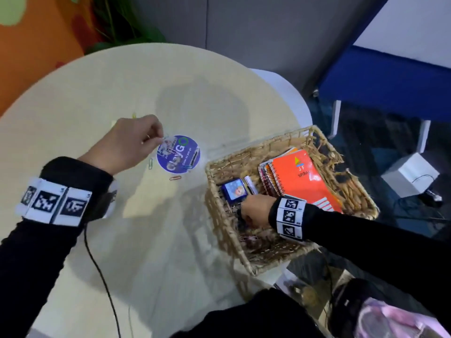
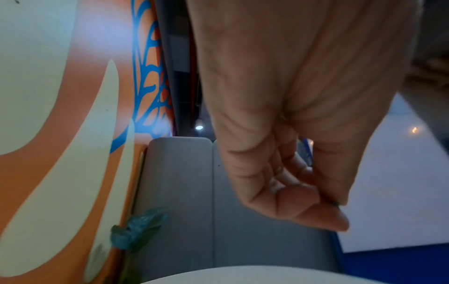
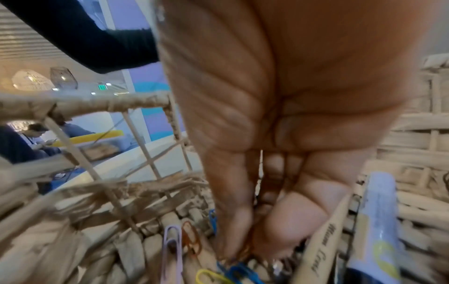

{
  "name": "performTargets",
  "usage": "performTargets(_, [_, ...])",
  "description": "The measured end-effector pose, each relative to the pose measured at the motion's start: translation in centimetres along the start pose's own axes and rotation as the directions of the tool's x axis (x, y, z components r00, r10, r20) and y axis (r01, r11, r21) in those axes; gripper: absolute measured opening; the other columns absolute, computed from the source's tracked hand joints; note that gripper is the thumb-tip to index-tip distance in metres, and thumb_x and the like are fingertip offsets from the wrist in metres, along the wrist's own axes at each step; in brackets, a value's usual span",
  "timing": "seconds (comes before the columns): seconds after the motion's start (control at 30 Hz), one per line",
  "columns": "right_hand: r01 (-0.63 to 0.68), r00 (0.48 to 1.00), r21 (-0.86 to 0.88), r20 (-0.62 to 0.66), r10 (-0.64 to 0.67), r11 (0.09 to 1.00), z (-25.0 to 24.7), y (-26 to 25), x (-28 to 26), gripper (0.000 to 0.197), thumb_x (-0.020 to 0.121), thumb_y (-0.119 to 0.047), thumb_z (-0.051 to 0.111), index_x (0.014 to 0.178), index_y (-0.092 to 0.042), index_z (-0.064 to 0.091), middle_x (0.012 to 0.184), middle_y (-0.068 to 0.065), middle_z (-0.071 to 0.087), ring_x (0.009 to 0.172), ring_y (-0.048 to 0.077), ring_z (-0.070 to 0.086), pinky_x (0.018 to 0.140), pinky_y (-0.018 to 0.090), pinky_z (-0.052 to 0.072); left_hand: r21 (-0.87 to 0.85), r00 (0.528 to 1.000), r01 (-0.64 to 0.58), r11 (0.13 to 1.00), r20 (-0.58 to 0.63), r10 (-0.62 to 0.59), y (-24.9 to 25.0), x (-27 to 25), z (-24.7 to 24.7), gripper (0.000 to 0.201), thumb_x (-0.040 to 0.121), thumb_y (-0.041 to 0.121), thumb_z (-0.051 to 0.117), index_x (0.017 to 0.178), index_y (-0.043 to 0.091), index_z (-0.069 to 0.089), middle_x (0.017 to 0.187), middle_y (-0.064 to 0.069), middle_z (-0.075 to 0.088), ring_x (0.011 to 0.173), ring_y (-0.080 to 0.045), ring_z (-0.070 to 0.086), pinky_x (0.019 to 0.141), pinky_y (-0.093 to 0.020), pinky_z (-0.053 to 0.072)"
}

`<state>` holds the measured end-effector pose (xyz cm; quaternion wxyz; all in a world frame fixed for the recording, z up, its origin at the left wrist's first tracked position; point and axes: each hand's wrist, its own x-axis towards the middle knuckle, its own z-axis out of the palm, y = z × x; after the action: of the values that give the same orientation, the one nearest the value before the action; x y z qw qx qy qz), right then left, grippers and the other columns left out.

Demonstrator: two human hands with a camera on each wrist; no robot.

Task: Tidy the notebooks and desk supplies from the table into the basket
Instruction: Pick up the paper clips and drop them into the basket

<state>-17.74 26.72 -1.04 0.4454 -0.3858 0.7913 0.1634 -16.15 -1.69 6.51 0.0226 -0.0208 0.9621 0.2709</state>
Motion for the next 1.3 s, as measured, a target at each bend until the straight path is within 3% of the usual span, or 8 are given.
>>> performTargets(0.17, [-0.003,1.0,-0.101,0.017,0.005,0.995,-0.3,0.0,-0.4,0.024,0.085,-0.01,0.059,0.104,0.002,0.068,0.105,0.017,0.068,0.089,0.033,0.064,0.07,0.032,0.049,-0.149,0.977,-0.105,0.983,0.169,0.13,6.6,-5.5,3.2,0.014,0.086,-0.002,0.066,0.085,0.011,0.072,0.068,0.021,0.069,0.069,0.009,0.062,0.064,0.003,0.041])
performTargets(0.43, [0.043,0.85,0.405,-0.495,0.18,0.913,-0.5,4.8,-8.7,0.017,0.081,-0.022,0.068,0.091,-0.009,0.072,0.093,0.007,0.074,0.083,0.019,0.064,0.067,0.028,0.048,0.034,0.853,-0.26,0.965,0.477,0.213,13.7,-7.2,12.5,0.028,0.092,0.007,0.049,0.094,0.009,0.076,0.096,-0.008,0.074,0.092,-0.026,0.068,0.084,-0.041,0.056])
performTargets(0.73, [0.055,0.833,0.575,-0.477,0.28,0.816,4.8,5.5,-12.3,0.029,0.084,-0.027,0.068,0.111,-0.017,0.068,0.112,-0.004,0.07,0.095,0.006,0.059,0.079,0.016,0.041,0.449,0.614,-0.389,0.804,0.777,-0.137,18.2,-7.3,17.7,0.028,0.1,0.02,0.042,0.105,0.014,0.069,0.112,-0.006,0.064,0.119,-0.027,0.046,0.112,-0.05,0.021])
performTargets(0.87, [0.09,0.847,0.593,-0.469,0.252,0.8,6.1,5.5,-12.3,0.029,0.083,-0.03,0.068,0.11,-0.021,0.068,0.114,-0.006,0.069,0.1,0.004,0.06,0.087,0.017,0.043,0.289,0.742,-0.307,0.907,0.669,0.038,18.1,-7.3,15.1,0.036,0.101,0.02,0.044,0.071,0.008,0.059,0.074,-0.006,0.056,0.088,-0.028,0.053,0.104,-0.048,0.036])
performTargets(0.93, [0.103,0.836,0.598,-0.485,0.257,0.795,6.2,5.5,-12.4,0.025,0.083,-0.031,0.067,0.107,-0.024,0.069,0.109,-0.009,0.07,0.096,0.003,0.061,0.082,0.016,0.044,0.062,0.876,-0.222,0.973,0.451,0.171,16.6,-7.0,13.0,0.028,0.101,0.024,0.048,0.095,0.009,0.07,0.091,-0.007,0.071,0.091,-0.026,0.063,0.095,-0.044,0.045])
performTargets(1.03, [0.148,0.813,0.606,-0.525,0.253,0.782,5.5,5.6,-12.4,0.015,0.082,-0.032,0.068,0.092,-0.043,0.064,0.095,-0.015,0.07,0.089,0.003,0.064,0.072,0.01,0.043,-0.203,0.997,-0.04,0.978,0.05,0.051,11.9,-5.9,10.5,0.016,0.097,0.019,0.058,0.105,0.011,0.07,0.104,-0.005,0.072,0.094,-0.018,0.063,0.088,-0.037,0.051])
performTargets(1.13, [0.174,0.773,0.605,-0.573,0.273,0.777,3.8,5.3,-12.3,0.017,0.082,-0.029,0.069,0.085,-0.044,0.063,0.086,-0.019,0.069,0.081,0.0,0.064,0.072,0.015,0.05,-0.221,0.967,0.168,0.961,-0.154,-0.205,5.9,-4.5,9.4,0.011,0.093,0.009,0.063,0.099,0.005,0.071,0.098,-0.011,0.072,0.089,-0.023,0.061,0.086,-0.034,0.049])
performTargets(1.3, [0.278,0.73,0.597,-0.641,0.239,0.753,-0.1,4.2,-11.6,0.011,0.082,-0.021,0.07,0.091,-0.027,0.071,0.082,-0.014,0.073,0.085,-0.011,0.062,0.071,0.005,0.047,-0.09,0.909,0.407,0.909,-0.056,-0.413,-2.0,-2.4,11.7,0.017,0.09,0.012,0.066,0.105,0.006,0.073,0.108,-0.016,0.071,0.1,-0.031,0.065,0.089,-0.037,0.051])
